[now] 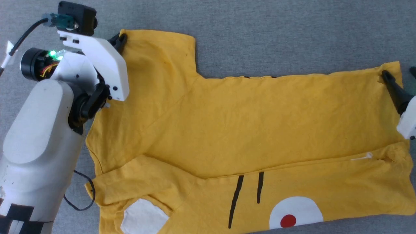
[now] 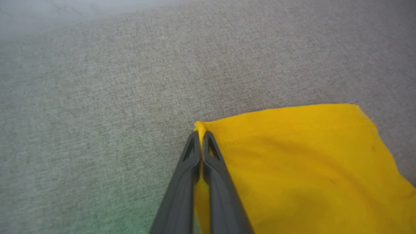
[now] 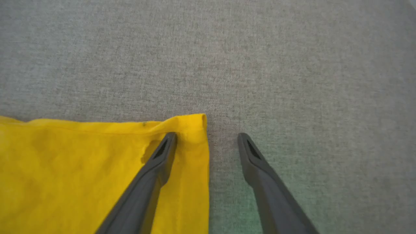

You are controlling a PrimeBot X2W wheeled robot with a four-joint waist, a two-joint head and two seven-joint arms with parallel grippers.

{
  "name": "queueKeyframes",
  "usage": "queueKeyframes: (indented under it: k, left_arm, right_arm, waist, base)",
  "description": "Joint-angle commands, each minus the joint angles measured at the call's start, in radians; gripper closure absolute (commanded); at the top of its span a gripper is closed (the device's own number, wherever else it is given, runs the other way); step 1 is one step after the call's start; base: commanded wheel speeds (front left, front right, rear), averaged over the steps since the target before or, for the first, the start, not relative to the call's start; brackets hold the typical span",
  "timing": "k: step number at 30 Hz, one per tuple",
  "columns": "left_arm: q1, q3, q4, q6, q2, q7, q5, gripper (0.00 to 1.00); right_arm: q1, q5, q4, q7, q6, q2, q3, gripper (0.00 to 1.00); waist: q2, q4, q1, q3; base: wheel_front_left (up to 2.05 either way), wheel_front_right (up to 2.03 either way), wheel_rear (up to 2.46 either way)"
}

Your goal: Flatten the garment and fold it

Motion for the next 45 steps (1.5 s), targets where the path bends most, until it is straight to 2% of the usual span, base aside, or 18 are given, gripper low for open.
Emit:
queueKeyframes:
  k: [1, 2, 3, 5, 11, 21, 29, 37, 41, 45]
  left_arm:
    - [0.004, -0.003, 0.005, 0.007, 0.001, -0.001, -0.006, 1.00]
    - [0.003, -0.003, 0.005, 0.007, 0.002, 0.000, -0.007, 1.00]
    - [0.001, -0.003, 0.005, 0.007, 0.002, 0.000, -0.007, 1.00]
    - [-0.001, -0.003, 0.005, 0.009, 0.003, 0.001, -0.008, 1.00]
    - [0.004, 0.003, 0.007, 0.009, 0.002, -0.020, -0.018, 1.00]
    - [0.112, 0.092, -0.089, 0.012, 0.035, -0.198, -0.052, 1.00]
    - [0.329, 0.157, -0.269, 0.049, 0.060, -0.288, -0.091, 1.00]
    - [0.636, 0.222, -0.436, 0.120, 0.057, -0.356, -0.135, 1.00]
    - [0.783, 0.248, -0.485, 0.153, 0.034, -0.387, -0.164, 1.00]
    - [0.903, 0.248, -0.499, 0.161, 0.008, -0.403, -0.198, 1.00]
  right_arm:
    - [-0.015, 0.013, 0.012, 0.007, -0.001, -0.001, 0.014, 0.00]
    - [-0.017, 0.019, 0.019, 0.008, -0.001, -0.002, 0.019, 0.00]
    - [-0.019, 0.025, 0.028, 0.012, -0.001, -0.001, 0.024, 0.14]
    - [-0.024, 0.037, 0.044, 0.026, -0.001, 0.002, 0.035, 1.00]
    - [-0.052, 0.035, 0.066, 0.016, -0.001, 0.016, 0.019, 1.00]
    - [0.000, 0.031, 0.020, -0.077, -0.001, 0.020, -0.046, 1.00]
    - [0.157, 0.045, -0.048, -0.100, -0.001, 0.063, -0.116, 1.00]
    - [0.320, 0.051, -0.124, -0.105, -0.001, 0.140, -0.155, 1.00]
    - [0.399, 0.058, -0.156, -0.103, -0.001, 0.177, -0.169, 1.00]
    - [0.473, 0.062, -0.169, -0.103, -0.001, 0.219, -0.195, 1.00]
  waist:
    - [0.0000, 0.009, 0.0000, 0.012]
    - [0.0000, 0.011, 0.0000, 0.014]
    - [0.0000, 0.012, 0.0000, 0.016]
    - [0.0000, 0.015, 0.0000, 0.021]
    - [0.0000, 0.016, 0.0000, 0.014]
    - [0.0000, 0.007, 0.0000, -0.104]
    - [0.0000, 0.025, 0.0000, -0.190]
    - [0.0000, 0.038, 0.0000, -0.255]
    - [0.0000, 0.039, 0.0000, -0.273]
    - [0.0000, 0.043, 0.0000, -0.290]
  base:
    - [0.00, 0.00, 0.00]
    - [0.00, 0.00, 0.00]
    - [0.00, 0.00, 0.00]
    - [0.00, 0.00, 0.00]
    - [0.00, 0.00, 0.00]
    - [0.00, 0.00, 0.00]
    - [0.00, 0.00, 0.00]
    - [0.00, 0.00, 0.00]
    - [0.00, 0.00, 0.00]
    - [0.00, 0.00, 0.00]
